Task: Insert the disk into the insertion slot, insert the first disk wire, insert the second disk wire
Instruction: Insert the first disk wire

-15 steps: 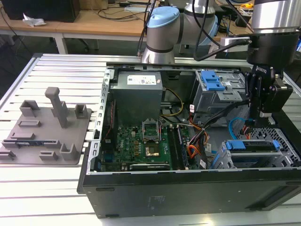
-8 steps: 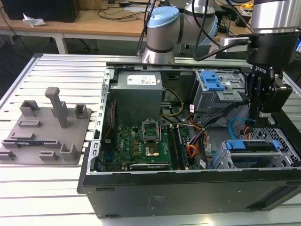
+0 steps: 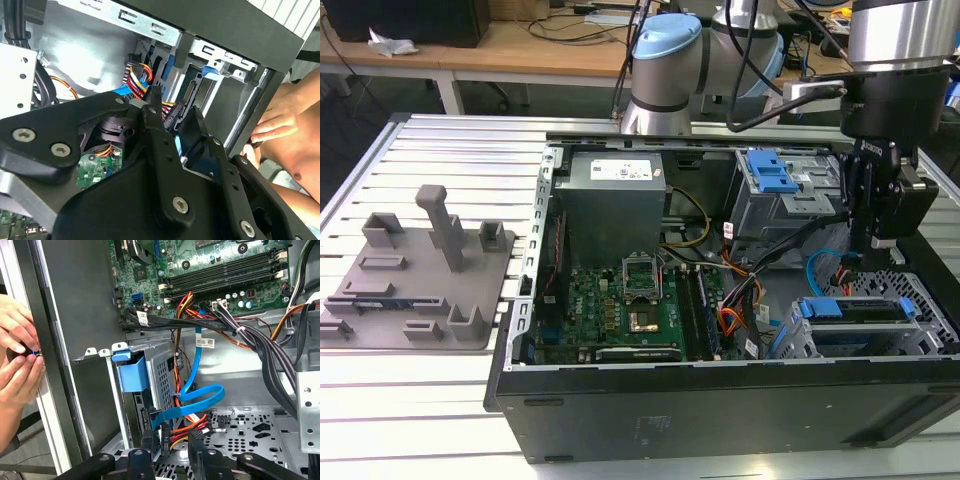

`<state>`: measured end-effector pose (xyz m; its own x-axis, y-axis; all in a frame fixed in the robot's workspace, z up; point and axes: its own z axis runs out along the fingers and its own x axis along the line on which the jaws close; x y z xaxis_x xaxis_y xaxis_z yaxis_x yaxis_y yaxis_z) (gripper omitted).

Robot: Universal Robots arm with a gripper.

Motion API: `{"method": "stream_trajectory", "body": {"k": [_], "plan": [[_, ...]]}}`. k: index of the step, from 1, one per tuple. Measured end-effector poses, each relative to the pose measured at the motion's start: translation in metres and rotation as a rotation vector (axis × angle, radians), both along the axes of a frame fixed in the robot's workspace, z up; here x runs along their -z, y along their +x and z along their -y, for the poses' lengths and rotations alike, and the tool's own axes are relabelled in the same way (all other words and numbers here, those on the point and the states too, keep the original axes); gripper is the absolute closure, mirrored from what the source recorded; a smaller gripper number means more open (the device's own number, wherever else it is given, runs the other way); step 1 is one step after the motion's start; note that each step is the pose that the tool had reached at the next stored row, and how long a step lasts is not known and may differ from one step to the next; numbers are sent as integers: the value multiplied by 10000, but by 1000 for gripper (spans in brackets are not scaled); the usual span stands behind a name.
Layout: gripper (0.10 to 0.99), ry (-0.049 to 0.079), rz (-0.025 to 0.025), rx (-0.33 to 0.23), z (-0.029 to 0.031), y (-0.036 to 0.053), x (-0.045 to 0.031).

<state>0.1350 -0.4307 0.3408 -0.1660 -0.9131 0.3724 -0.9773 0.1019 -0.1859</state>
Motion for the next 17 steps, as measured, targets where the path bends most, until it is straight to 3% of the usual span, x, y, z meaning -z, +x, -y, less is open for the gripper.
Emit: {"method": "stream_trajectory", "body": {"k": [1,3,5,14,15,16,17], "plan": [[678,0,-5,0,0,0,0],[678,1,-113,1,-2,0,1],[678,2,-151,2,-1,1,3],[690,-6,-153,-5,-65,5,6],[757,-5,-153,-6,-66,5,8],[757,-7,-155,-7,-66,5,9],[831,-7,-159,-9,-66,5,11]]}}
